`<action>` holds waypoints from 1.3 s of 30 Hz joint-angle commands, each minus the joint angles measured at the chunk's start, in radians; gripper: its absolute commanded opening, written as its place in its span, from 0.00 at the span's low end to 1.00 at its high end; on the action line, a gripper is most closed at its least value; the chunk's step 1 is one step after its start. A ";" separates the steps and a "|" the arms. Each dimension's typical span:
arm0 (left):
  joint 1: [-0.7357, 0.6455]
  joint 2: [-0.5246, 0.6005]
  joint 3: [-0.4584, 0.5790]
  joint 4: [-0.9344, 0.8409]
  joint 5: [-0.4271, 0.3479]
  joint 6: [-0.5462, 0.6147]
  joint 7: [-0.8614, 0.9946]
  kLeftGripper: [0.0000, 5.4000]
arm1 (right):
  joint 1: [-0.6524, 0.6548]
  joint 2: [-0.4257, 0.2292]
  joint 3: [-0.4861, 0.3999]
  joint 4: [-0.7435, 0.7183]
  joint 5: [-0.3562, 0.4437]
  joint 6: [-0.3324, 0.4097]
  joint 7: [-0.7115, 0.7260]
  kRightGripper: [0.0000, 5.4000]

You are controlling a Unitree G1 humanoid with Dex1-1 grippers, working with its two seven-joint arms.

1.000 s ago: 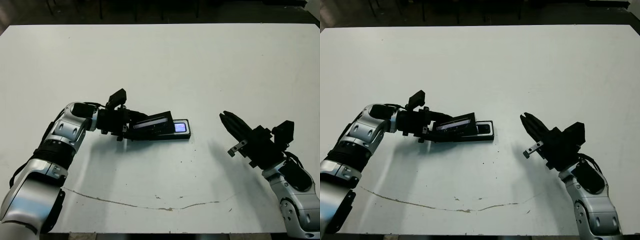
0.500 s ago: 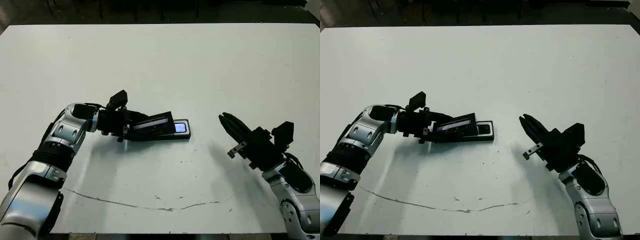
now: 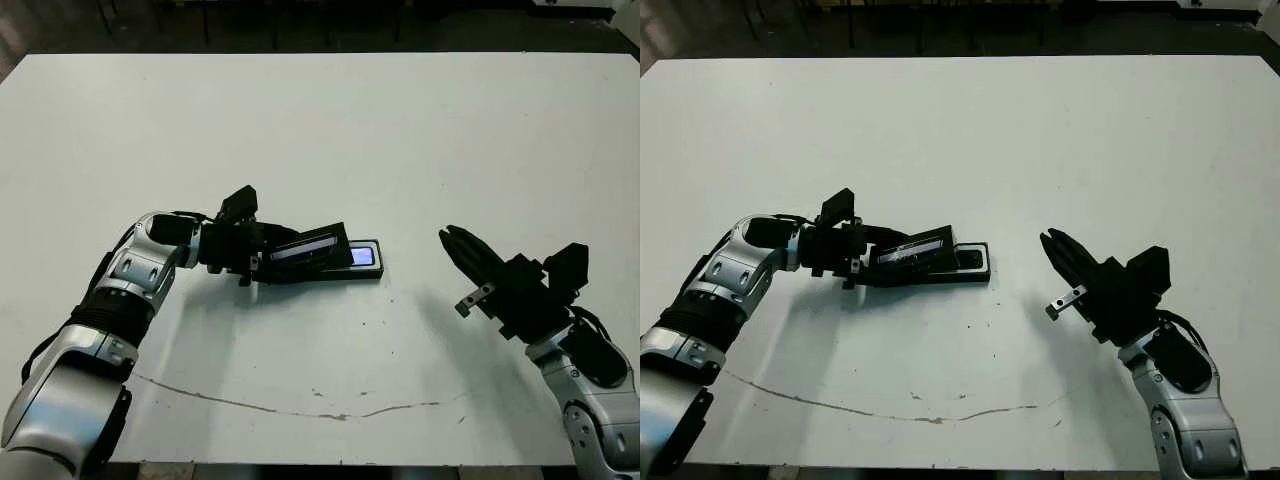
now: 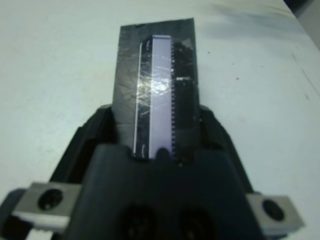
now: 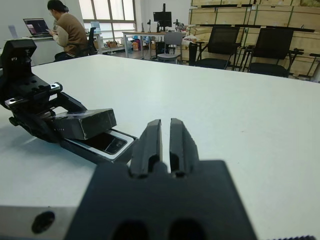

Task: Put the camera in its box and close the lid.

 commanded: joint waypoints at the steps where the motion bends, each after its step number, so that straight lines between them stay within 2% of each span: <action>1: 0.118 -0.053 -0.074 0.077 0.068 0.009 0.000 0.51 | 0.018 -0.009 -0.005 0.009 -0.009 0.011 -0.003 0.00; 6: 0.107 -0.070 -0.082 0.105 0.074 -0.008 0.000 0.51 | 0.021 -0.014 -0.007 -0.025 0.000 0.052 -0.013 0.00; 8: 0.099 -0.079 -0.084 0.120 0.078 -0.013 0.002 0.51 | 0.019 -0.008 -0.010 -0.008 0.008 0.040 -0.003 0.00; 12: 0.073 -0.097 -0.098 0.145 0.096 0.017 0.015 0.51 | 0.022 -0.014 -0.012 -0.018 0.008 0.062 -0.009 0.00; 18: 0.039 -0.130 -0.134 0.158 0.140 0.004 0.054 0.51 | 0.021 -0.011 -0.012 0.016 -0.013 0.041 -0.010 0.00; 22: 0.006 -0.143 -0.191 0.146 0.214 -0.018 0.095 0.51 | 0.020 -0.015 -0.014 0.001 -0.018 0.038 -0.008 0.00; 28: -0.055 -0.196 -0.243 0.179 0.260 0.088 0.102 0.51 | 0.021 -0.008 -0.023 -0.026 0.025 0.048 0.008 0.00; 33: -0.096 -0.236 -0.236 0.244 0.258 0.115 0.080 0.51 | 0.018 -0.008 -0.020 -0.016 0.000 -0.014 0.018 0.00; 39: -0.133 -0.270 -0.232 0.302 0.276 0.078 0.081 0.51 | 0.031 -0.023 -0.019 -0.124 0.010 0.066 -0.023 0.00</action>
